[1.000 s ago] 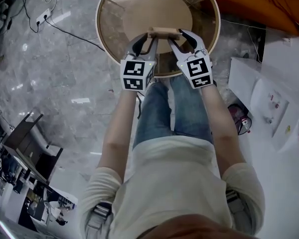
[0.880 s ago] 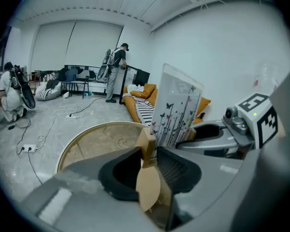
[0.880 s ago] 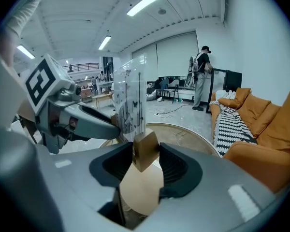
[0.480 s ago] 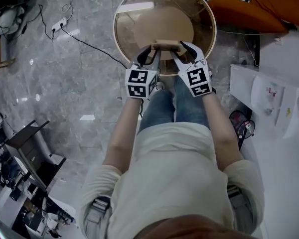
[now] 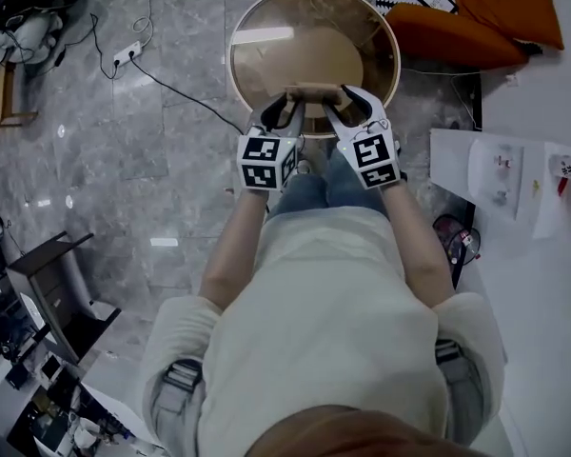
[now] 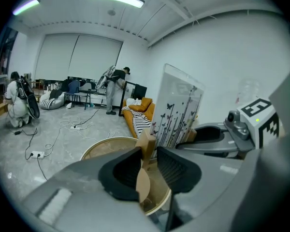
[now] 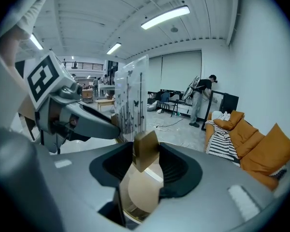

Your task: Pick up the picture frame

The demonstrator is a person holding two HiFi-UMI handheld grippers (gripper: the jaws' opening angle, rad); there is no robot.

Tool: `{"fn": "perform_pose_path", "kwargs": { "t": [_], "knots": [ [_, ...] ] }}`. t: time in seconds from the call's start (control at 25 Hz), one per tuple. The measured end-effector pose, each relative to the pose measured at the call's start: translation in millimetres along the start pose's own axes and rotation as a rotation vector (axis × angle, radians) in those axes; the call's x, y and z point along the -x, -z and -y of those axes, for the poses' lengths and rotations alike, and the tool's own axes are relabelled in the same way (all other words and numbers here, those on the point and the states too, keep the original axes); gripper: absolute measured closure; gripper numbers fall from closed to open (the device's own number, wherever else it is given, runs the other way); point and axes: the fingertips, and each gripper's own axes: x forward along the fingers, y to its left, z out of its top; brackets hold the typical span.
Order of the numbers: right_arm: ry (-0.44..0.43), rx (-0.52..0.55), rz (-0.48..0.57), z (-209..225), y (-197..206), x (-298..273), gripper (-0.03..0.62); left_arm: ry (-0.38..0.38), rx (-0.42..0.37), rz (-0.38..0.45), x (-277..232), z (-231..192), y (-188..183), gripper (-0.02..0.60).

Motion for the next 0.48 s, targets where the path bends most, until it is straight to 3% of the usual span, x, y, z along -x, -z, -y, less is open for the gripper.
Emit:
{"fn": "perform_pose_path", "kwargs": {
  "t": [0.48],
  "knots": [
    [0.025, 0.017, 0.058, -29, -38, 56, 0.424, 0.024, -0.044, 0.040, 61, 29, -26, 0.474]
  ]
}}
